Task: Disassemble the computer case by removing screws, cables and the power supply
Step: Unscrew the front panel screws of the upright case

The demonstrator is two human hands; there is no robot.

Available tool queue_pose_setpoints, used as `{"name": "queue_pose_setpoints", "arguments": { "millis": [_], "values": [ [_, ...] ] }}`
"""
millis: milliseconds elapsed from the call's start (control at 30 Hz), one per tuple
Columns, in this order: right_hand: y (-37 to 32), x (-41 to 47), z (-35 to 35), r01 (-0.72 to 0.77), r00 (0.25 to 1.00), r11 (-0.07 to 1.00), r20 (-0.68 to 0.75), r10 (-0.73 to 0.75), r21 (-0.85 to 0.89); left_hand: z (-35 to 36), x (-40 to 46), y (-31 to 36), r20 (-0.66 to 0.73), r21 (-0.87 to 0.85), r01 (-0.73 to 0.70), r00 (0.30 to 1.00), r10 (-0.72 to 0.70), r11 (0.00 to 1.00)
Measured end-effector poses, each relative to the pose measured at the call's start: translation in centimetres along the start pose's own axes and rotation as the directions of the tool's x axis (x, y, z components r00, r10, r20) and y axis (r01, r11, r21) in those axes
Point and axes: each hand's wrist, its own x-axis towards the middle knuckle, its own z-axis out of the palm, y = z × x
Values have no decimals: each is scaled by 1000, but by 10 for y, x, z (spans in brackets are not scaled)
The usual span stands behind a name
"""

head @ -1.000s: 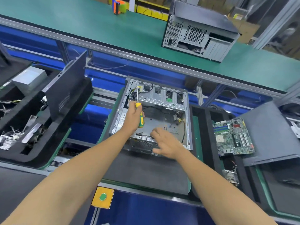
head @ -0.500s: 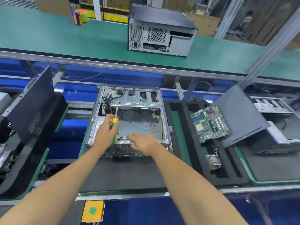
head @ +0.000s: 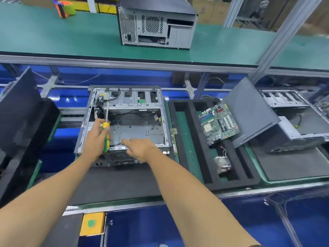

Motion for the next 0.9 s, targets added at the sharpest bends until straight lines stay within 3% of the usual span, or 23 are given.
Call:
{"name": "queue_pose_setpoints", "arguments": {
  "millis": [200, 467, 600, 700, 767, 900],
  "values": [
    [7, 8, 4, 63, 998, 998, -4, -64, -27, 4, -2, 11, -29, 97, -46, 998, 49, 994],
    [10, 19, 7, 74, 997, 996, -26, -76, -56, 0, 2, 19, -64, 123, 1, 998, 6, 992],
    [10, 21, 3, 95, 995, 995, -6, -95, -29, -1, -4, 24, -128, -71, 36, 991, -45, 997],
    [10, 25, -9, 120, 987, 993, 110, -118, -8, -1, -24, 24, -238, -175, 12, 970, -54, 984],
    [4, 32, -18, 133, 980, 990, 143, -139, 54, 1, -47, 14, -315, -184, 21, 946, -79, 983],
    [-17, 42, -19, 201, 972, 935, 58, -227, 291, 11, -99, -13, -363, -125, 138, 915, -175, 983]
  ]
}}
